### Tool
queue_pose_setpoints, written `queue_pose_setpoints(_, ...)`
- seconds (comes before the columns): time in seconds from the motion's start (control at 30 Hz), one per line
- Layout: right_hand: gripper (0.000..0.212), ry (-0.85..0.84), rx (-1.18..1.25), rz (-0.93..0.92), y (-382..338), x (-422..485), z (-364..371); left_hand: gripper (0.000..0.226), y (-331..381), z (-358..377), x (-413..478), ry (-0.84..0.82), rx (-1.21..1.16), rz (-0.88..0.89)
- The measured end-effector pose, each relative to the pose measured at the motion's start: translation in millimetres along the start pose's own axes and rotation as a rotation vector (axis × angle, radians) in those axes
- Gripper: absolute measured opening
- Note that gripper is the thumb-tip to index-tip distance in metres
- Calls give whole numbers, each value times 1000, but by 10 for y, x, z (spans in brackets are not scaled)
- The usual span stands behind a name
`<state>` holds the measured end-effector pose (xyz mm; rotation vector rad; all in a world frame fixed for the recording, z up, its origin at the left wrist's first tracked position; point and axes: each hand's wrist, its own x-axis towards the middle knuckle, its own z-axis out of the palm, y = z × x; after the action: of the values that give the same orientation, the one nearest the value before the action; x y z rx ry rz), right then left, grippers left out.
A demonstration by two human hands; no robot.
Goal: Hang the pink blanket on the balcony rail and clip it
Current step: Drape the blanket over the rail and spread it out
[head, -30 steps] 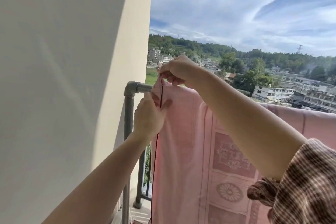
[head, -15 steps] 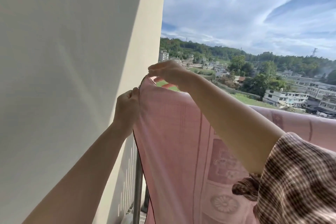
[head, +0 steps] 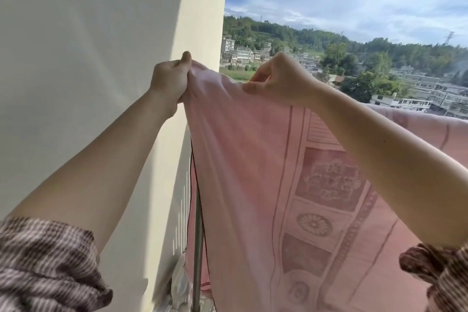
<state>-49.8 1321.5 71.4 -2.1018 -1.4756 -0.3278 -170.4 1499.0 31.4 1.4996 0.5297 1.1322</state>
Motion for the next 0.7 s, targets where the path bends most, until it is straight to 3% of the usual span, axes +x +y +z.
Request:
queue_pose_setpoints(0.07,19,90,-1,18,18,40,17,32,5,-18,139,39,-57,-123)
queue_pose_setpoints(0.13,19,186,-81,25,33,85,34,39,-101,-55,147,-27,-46,-194)
queue_pose_setpoints(0.3,36,122,-134,51,57,61,49,43,-520,-298,-138,-423,-49,-201)
queue_pose_setpoints(0.43,31,211,-179,-39,-52,-70,83,42,-810,-476,-293,-663,52,-215)
queue_pose_setpoints(0.6,23,189,-274,-75,-40,-249,153,25,-723,-534,-285,-572,-33,-138)
queue_pose_setpoints(0.7,20,202,-226,-25,-8,-244,98,28,-492,-567,-179,-491,-115,-62)
